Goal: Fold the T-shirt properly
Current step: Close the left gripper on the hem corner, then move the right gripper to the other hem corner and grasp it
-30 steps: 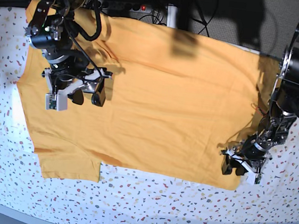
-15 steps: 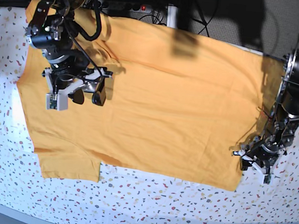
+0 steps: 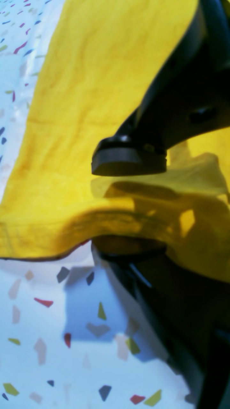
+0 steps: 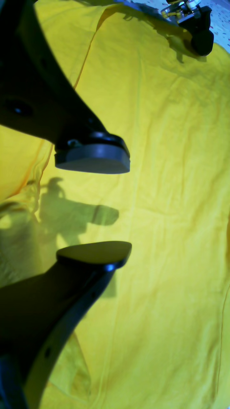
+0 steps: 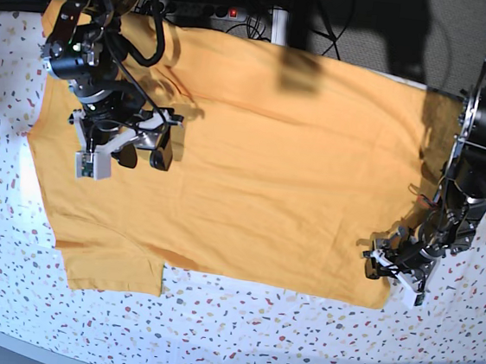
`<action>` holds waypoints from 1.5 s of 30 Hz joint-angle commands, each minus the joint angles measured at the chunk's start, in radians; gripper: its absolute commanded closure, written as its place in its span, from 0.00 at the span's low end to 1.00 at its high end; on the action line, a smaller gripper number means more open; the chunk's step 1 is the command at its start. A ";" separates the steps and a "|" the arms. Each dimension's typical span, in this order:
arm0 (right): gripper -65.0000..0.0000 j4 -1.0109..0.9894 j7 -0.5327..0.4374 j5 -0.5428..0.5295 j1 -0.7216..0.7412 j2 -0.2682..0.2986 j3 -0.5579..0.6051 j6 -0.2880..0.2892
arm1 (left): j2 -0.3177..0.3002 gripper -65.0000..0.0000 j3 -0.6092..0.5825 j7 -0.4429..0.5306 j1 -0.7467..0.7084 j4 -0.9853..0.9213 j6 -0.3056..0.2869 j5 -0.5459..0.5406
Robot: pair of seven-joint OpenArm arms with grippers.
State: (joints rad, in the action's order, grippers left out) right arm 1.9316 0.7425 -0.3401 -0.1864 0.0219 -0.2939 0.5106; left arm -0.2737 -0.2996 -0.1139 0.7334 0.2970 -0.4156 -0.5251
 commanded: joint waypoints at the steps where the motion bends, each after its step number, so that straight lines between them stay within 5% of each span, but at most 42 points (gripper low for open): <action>1: 0.48 0.019 -0.019 -0.012 0.009 0.003 0.000 0.018 | -0.009 0.55 0.004 0.029 0.032 0.013 -0.005 -0.010; 7: 0.48 0.019 -0.020 -0.012 0.009 0.003 0.000 0.018 | -0.010 0.59 0.004 0.056 0.031 0.013 -0.005 -0.007; 15: 0.48 0.019 -0.037 -0.012 0.009 0.003 0.000 0.018 | -0.010 1.00 0.004 0.090 0.032 0.013 -0.005 -0.007; 23: 0.48 0.019 -0.050 0.002 0.010 0.004 -0.001 0.018 | -0.010 1.00 0.004 0.093 0.032 0.013 -0.005 0.031; 27: 0.48 0.018 -0.109 0.101 0.027 0.006 -0.002 0.010 | -0.009 1.00 0.004 0.098 0.032 0.013 -0.005 0.082; 32: 0.48 -0.033 -0.072 0.277 0.161 0.017 -0.002 -0.107 | -0.009 1.00 0.004 0.108 0.032 0.013 -0.005 0.079; 37: 0.48 -0.249 -0.063 0.282 0.332 0.081 -0.002 -0.119 | -0.010 1.00 0.004 0.106 0.031 0.013 -0.005 0.080; 45: 0.48 -0.859 -0.063 0.289 0.631 0.252 -0.002 -0.117 | -0.009 1.00 0.004 0.086 0.031 0.013 -0.005 0.079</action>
State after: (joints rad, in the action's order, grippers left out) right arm 1.0458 0.7029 -0.0517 0.4160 0.2615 -0.2939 0.3962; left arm -0.2733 -0.2996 -0.0494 0.7315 0.2966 -0.4213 -0.4389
